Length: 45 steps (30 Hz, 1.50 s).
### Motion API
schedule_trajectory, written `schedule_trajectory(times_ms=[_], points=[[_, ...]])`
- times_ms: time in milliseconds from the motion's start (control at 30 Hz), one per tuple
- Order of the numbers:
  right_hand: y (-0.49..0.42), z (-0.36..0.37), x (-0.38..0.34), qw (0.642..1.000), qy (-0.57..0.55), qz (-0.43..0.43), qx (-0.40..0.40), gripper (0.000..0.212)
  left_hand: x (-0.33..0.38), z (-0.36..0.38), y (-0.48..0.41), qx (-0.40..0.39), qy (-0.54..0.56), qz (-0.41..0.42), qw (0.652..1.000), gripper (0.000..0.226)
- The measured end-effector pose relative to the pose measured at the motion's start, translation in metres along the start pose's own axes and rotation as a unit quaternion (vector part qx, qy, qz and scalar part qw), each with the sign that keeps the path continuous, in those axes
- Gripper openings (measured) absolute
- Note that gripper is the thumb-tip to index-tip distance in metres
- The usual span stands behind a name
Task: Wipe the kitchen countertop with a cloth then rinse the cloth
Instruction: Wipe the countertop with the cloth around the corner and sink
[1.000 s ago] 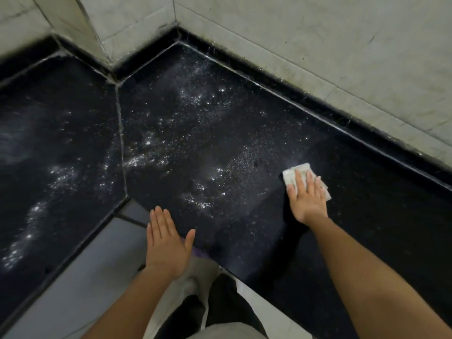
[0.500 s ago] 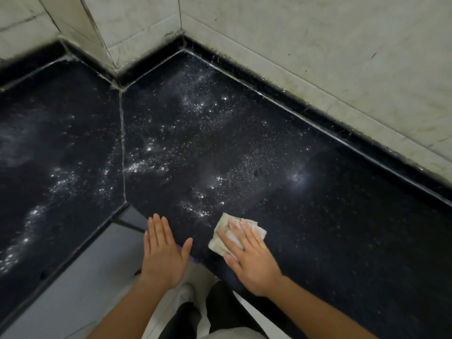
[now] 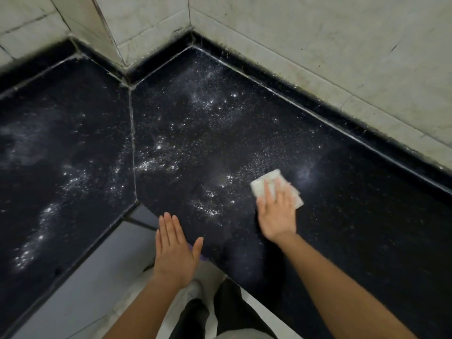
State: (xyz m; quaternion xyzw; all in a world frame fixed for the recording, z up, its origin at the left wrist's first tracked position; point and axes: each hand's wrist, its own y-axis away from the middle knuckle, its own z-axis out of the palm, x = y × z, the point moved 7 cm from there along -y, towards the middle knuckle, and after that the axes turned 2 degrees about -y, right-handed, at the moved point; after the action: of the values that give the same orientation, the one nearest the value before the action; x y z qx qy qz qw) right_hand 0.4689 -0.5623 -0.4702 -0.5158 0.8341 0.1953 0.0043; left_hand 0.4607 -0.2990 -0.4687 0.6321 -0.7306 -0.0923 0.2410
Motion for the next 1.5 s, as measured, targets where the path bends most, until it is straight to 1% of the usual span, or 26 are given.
schedule_trajectory(times_ms=[67, 167, 233, 300, 333, 367, 400, 433, 500, 567, 600, 633, 667, 700, 800, 833, 867, 933, 1033, 1133, 1200, 1233, 1300, 1333, 1400, 1500], points=[[0.038, 0.02, -0.041, 0.995, 0.009, -0.1, -0.008, 0.058, -0.002, 0.001, -0.001, 0.007, 0.002, 0.001, 1.0, 0.107], [0.088, 0.034, -0.072, 0.975, 0.0, -0.22, -0.015, 0.055, -0.002, 0.002, -0.001, 0.012, 0.011, 0.005, 1.0, 0.108], [0.105, 0.034, -0.07, 0.953, 0.011, -0.3, -0.043, 0.051, -0.001, 0.002, -0.001, 0.007, 0.016, 0.008, 1.0, 0.109], [0.108, 0.032, -0.054, 0.918, 0.066, -0.388, -0.055, 0.051, -0.002, 0.002, -0.001, 0.004, 0.015, 0.005, 1.0, 0.11], [0.101, 0.029, -0.042, 0.904, 0.109, -0.409, -0.057, 0.052, -0.002, 0.001, -0.002, 0.003, 0.011, 0.004, 1.0, 0.111], [0.088, 0.023, -0.028, 0.906, 0.132, -0.397, -0.067, 0.053, -0.003, 0.001, -0.002, 0.001, 0.007, 0.003, 1.0, 0.111], [0.071, 0.014, -0.012, 0.921, 0.129, -0.363, -0.06, 0.054, -0.003, 0.0, -0.002, -0.001, 0.006, 0.003, 1.0, 0.111], [0.051, 0.003, 0.006, 0.945, 0.113, -0.302, -0.052, 0.055, -0.002, -0.001, -0.002, -0.002, 0.007, 0.003, 1.0, 0.111], [0.014, -0.023, 0.044, 0.988, 0.086, -0.128, -0.002, 0.067, -0.002, -0.001, -0.001, -0.002, 0.013, 0.004, 1.0, 0.112], [-0.006, -0.033, 0.071, 0.999, 0.022, 0.037, -0.009, 0.062, -0.001, -0.001, -0.001, 0.005, 0.015, 0.003, 1.0, 0.112], [-0.009, -0.033, 0.073, 0.996, -0.017, 0.089, -0.021, 0.057, -0.002, -0.001, -0.001, 0.008, 0.011, 0.003, 1.0, 0.112], [-0.009, -0.031, 0.067, 0.992, -0.041, 0.114, -0.028, 0.055, -0.002, -0.002, -0.001, 0.011, 0.008, 0.004, 1.0, 0.112], [-0.008, -0.026, 0.057, 0.991, -0.045, 0.123, -0.032, 0.054, -0.002, -0.002, -0.001, 0.014, 0.01, 0.005, 1.0, 0.112], [-0.005, -0.018, 0.042, 0.993, -0.035, 0.104, -0.03, 0.054, -0.002, -0.002, -0.001, 0.018, 0.016, 0.006, 1.0, 0.112], [0.033, 0.005, -0.025, 0.994, 0.055, -0.089, 0.018, 0.06, -0.002, -0.001, 0.0, 0.032, 0.033, 0.015, 0.999, 0.112], [0.054, 0.015, -0.045, 0.988, 0.049, -0.145, 0.011, 0.059, -0.003, -0.002, 0.001, 0.041, 0.042, 0.016, 0.998, 0.114], [0.076, 0.025, -0.064, 0.981, 0.041, -0.188, -0.019, 0.06, -0.004, -0.003, 0.0, 0.052, 0.052, 0.013, 0.997, 0.114], [0.109, 0.034, -0.093, 0.969, 0.01, -0.246, -0.029, 0.064, -0.006, -0.008, 0.0, 0.068, 0.075, 0.011, 0.995, 0.107], [0.128, 0.046, -0.108, 0.95, 0.041, -0.307, -0.039, 0.064, -0.004, -0.016, 0.001, 0.083, 0.09, 0.0, 0.992, 0.08], [0.126, 0.05, -0.09, 0.92, 0.075, -0.377, -0.077, 0.059, 0.0, -0.017, 0.002, 0.092, 0.072, -0.006, 0.993, 0.07], [0.127, 0.043, -0.064, 0.908, 0.057, -0.407, -0.08, 0.052, -0.001, -0.014, 0.002, 0.093, 0.059, -0.007, 0.994, 0.069], [0.126, 0.039, -0.05, 0.91, 0.055, -0.4, -0.093, 0.051, -0.001, -0.013, 0.002, 0.094, 0.056, -0.007, 0.994, 0.072], [0.116, 0.029, -0.019, 0.924, 0.08, -0.368, -0.063, 0.051, 0.0, -0.01, 0.002, 0.091, 0.052, -0.008, 0.994, 0.085], [0.105, 0.023, -0.002, 0.94, 0.087, -0.327, -0.05, 0.05, 0.001, -0.008, 0.002, 0.089, 0.049, -0.009, 0.995, 0.091], [0.071, 0.005, 0.03, 0.97, 0.074, -0.223, -0.058, 0.052, 0.005, -0.005, 0.001, 0.085, 0.047, -0.02, 0.995, 0.097], [0.01, -0.029, 0.076, 0.998, 0.008, -0.047, -0.027, 0.061, 0.008, -0.005, -0.004, 0.086, 0.048, -0.046, 0.994, 0.112]])
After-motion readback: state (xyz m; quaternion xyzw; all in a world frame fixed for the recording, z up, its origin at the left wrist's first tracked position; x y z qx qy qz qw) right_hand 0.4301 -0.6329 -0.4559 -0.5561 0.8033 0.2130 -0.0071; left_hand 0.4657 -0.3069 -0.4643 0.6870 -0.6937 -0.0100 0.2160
